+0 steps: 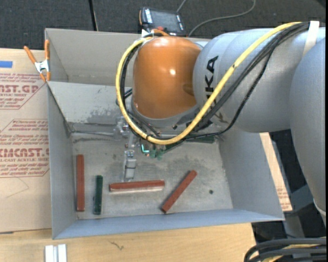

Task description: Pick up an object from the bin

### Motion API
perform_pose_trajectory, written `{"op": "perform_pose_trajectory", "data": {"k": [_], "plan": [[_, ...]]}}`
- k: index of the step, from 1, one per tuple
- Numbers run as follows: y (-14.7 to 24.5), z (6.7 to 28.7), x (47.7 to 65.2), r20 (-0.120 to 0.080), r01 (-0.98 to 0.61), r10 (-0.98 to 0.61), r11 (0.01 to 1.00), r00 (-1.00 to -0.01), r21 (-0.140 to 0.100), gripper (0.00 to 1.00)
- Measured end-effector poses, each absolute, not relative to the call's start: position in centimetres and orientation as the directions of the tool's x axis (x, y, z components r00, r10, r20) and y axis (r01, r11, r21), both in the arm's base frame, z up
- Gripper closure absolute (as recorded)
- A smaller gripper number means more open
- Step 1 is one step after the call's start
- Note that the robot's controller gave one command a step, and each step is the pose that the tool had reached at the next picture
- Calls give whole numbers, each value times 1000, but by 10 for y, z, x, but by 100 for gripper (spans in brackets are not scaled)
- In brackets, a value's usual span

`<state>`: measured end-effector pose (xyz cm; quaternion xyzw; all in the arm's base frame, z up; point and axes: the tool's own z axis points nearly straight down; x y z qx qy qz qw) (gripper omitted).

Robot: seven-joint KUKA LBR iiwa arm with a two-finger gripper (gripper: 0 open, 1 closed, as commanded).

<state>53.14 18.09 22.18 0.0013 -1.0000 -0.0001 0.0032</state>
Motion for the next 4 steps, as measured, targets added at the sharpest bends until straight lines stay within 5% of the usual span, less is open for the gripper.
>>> {"op": "perform_pose_trajectory", "data": {"k": [1, 2, 3, 4], "plan": [[143, 94, 515, 7, -213, -213, 977, -977, 0, 0], [106, 68, 541, 0, -217, -217, 976, -976, -2, 0], [91, 70, 557, -3, -466, -466, 885, -885, 0, 0], [92, 70, 557, -3, -466, -466, 885, -885, 2, 100]]}}
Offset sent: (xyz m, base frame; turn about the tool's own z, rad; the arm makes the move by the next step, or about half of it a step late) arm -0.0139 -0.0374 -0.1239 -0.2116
